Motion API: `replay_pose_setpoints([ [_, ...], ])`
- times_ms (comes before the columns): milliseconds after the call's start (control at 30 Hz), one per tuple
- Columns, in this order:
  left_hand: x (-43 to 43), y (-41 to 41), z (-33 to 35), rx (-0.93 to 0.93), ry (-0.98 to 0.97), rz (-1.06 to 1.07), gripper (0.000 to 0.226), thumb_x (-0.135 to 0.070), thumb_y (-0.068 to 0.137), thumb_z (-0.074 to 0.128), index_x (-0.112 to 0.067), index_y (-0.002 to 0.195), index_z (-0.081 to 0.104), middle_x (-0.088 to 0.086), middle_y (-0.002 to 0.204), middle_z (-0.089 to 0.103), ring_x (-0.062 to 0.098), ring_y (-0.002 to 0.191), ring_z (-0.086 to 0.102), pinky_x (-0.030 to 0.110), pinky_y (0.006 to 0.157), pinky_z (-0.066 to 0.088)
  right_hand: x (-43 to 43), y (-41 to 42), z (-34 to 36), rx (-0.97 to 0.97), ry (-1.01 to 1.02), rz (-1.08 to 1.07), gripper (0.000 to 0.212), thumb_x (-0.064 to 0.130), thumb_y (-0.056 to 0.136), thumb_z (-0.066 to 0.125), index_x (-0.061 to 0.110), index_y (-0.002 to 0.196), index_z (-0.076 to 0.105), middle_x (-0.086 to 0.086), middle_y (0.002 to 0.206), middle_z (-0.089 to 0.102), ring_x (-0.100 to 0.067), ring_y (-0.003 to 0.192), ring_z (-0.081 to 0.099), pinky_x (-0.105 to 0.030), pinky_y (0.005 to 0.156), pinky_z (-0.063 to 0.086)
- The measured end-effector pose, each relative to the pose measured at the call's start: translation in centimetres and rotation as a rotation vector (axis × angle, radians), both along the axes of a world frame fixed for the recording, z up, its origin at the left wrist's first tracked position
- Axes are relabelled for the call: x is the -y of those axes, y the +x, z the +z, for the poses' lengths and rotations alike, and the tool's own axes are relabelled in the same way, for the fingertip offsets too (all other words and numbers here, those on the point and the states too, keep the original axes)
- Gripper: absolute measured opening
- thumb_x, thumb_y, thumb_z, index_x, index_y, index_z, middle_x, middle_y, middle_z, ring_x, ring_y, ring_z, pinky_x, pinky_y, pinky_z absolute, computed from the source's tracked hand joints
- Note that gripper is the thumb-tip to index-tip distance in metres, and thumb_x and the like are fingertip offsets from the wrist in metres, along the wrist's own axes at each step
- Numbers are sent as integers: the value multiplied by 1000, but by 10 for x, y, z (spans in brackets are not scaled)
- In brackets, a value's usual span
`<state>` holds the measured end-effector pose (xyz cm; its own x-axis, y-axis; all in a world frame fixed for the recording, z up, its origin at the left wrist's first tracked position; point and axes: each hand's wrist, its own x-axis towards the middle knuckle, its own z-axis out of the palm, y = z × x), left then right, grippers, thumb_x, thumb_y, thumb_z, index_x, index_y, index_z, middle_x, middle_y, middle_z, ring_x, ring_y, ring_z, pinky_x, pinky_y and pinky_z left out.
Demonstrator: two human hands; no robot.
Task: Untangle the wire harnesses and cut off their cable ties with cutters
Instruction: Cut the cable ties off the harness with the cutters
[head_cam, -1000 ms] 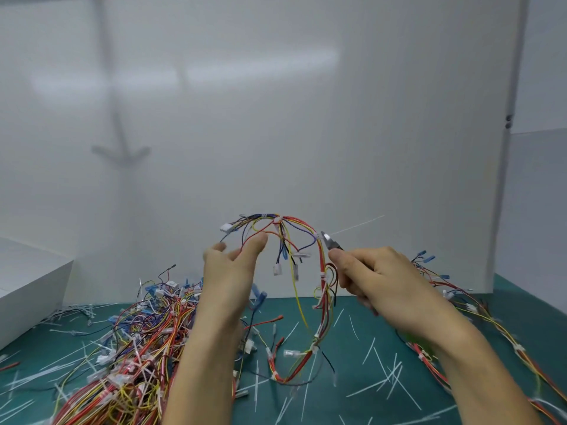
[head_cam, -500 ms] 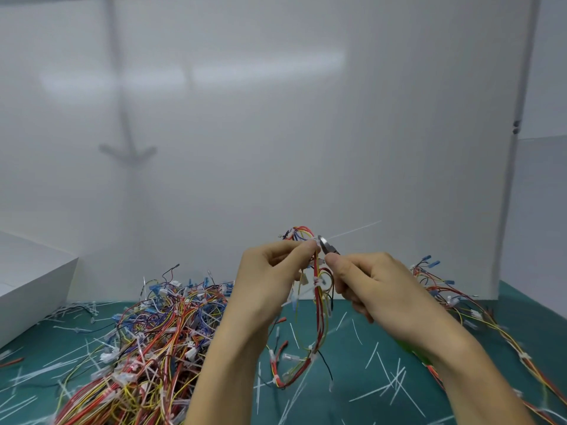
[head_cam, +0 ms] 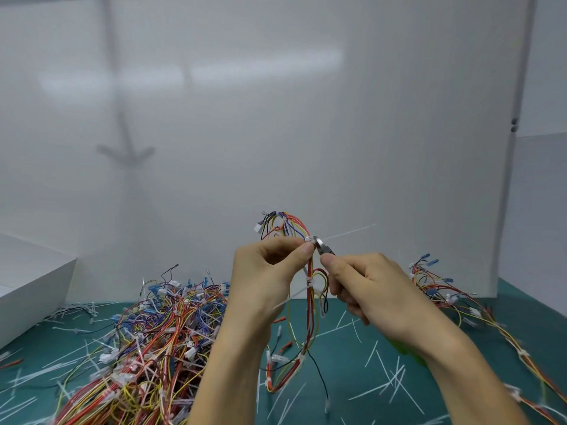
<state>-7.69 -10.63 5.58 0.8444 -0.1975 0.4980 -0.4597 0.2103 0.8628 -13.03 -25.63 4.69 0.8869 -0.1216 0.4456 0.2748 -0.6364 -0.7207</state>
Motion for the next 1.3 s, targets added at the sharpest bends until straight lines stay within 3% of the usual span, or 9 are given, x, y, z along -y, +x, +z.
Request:
replay_pose_setpoints([
  [233, 2, 2, -2, 33, -2, 12, 4, -9, 83, 75, -10, 81, 78, 6, 77, 76, 1, 65, 65, 11, 64, 50, 0, -3, 1, -60, 77, 47, 54, 56, 94, 45, 14, 62, 60, 6, 47, 47, -13, 44, 44, -27, 49, 39],
  [367, -1, 5, -3, 21, -44, 29, 4, -11, 83, 75, -12, 80, 78, 3, 71, 75, 3, 64, 65, 10, 62, 49, -2, -7, 7, -158, 399, 244, 55, 57, 90, 45, 9, 69, 64, -6, 53, 49, -22, 44, 49, -28, 46, 47],
  [500, -6, 9, -4, 6, -72, 72, 11, -14, 88, 71, -17, 79, 77, 1, 72, 75, 7, 61, 67, 10, 59, 48, 0, -10, 14, -75, 597, 229, 61, 58, 89, 43, 3, 76, 65, -12, 59, 59, -27, 50, 59, -36, 51, 55],
  [667, -5, 10, -4, -87, -67, -37, 17, -12, 97, 60, -21, 102, 72, 0, 93, 77, 16, 79, 75, 23, 63, 51, 1, -10, 13, -19, 437, 117, 64, 58, 88, 43, -1, 81, 67, -6, 59, 62, -21, 54, 60, -30, 56, 55],
  [833, -8, 10, -4, -72, 4, -163, 29, -13, 98, 57, -37, 114, 62, -10, 100, 76, 14, 91, 75, 25, 77, 54, -6, -4, 8, 52, 289, 58, 44, 52, 87, 60, 11, 76, 69, -1, 60, 64, -15, 56, 61, -27, 59, 52],
  [967, -1, 9, -5, -25, -15, -186, 37, -8, 96, 59, -26, 128, 52, -4, 99, 78, 15, 94, 74, 31, 88, 56, -8, -1, 3, 80, 236, 15, 26, 34, 89, 69, 12, 75, 66, -1, 60, 67, -16, 55, 65, -23, 57, 52],
  [1100, 5, 10, -7, -58, -156, -194, 34, 1, 91, 62, -20, 118, 55, 8, 95, 78, 23, 91, 75, 33, 83, 60, -9, 0, 3, 47, 296, 53, 24, 29, 92, 67, 10, 78, 68, -5, 63, 69, -19, 55, 65, -28, 57, 54],
  [1200, 4, 12, -8, -88, -230, -193, 31, -3, 91, 64, -16, 118, 56, 10, 91, 78, 22, 86, 75, 28, 75, 60, -10, -2, 5, 53, 273, 35, 40, 48, 90, 63, 12, 75, 70, -4, 62, 68, -18, 54, 64, -33, 59, 54],
  [1300, 2, 14, -9, -104, -281, -157, 34, -9, 88, 69, -11, 120, 57, 11, 87, 77, 22, 82, 75, 29, 76, 61, -12, -7, 8, 92, 65, -83, 68, 80, 75, 40, 18, 71, 66, -5, 62, 64, -21, 57, 61, -40, 64, 52],
])
